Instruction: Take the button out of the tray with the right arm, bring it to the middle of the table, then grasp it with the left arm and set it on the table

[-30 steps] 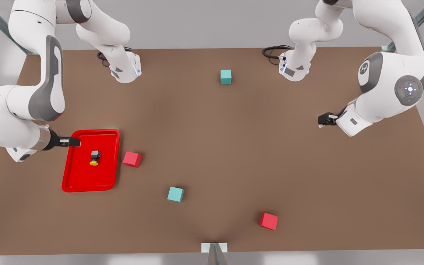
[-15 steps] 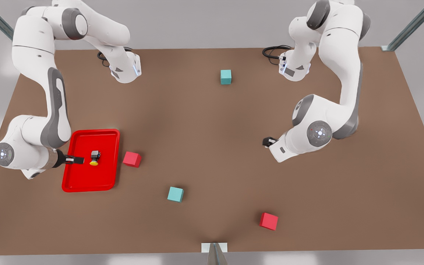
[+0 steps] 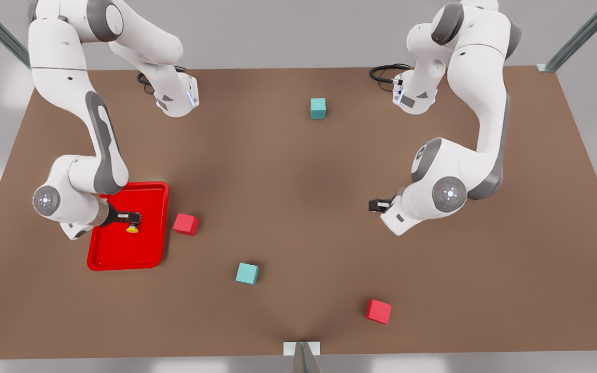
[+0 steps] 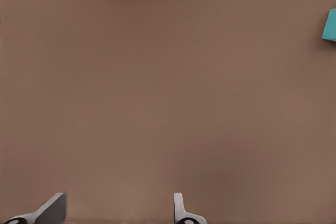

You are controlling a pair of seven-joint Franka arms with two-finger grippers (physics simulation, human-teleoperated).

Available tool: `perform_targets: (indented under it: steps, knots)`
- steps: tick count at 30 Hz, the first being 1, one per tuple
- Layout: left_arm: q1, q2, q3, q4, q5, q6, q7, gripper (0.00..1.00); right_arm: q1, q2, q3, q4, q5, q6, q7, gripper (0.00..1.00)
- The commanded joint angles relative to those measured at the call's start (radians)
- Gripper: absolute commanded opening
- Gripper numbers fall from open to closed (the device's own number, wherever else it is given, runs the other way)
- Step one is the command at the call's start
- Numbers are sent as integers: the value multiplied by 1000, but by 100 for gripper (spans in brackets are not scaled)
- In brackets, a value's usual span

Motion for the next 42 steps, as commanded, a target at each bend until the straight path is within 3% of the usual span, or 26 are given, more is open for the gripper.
perform_targets:
  steps: [1, 8, 12, 17, 23, 42]
  knots:
    - [7, 7, 2, 1, 4, 6, -137, 100, -1, 0, 11, -25, 8, 132, 21, 100]
    - [10, -12, 0, 2, -2, -10, -140, 100, -47, 38, 11, -72, -59, 244, -1, 100]
    - [30, -20, -6, 2, -1, -12, -131, 100, -230, 84, 151, -70, -154, 281, -53, 100]
    - [10, -31, -14, 2, 2, 3, -137, 100, -245, 112, 160, -73, -185, 298, -67, 100]
    - [2, -23, -14, 2, 2, 3, -137, 100, -345, 124, 237, -98, -254, 324, -71, 100]
    - [-12, -23, -12, 2, 4, 0, -139, 100, -403, 161, 275, -167, -354, 410, -59, 100]
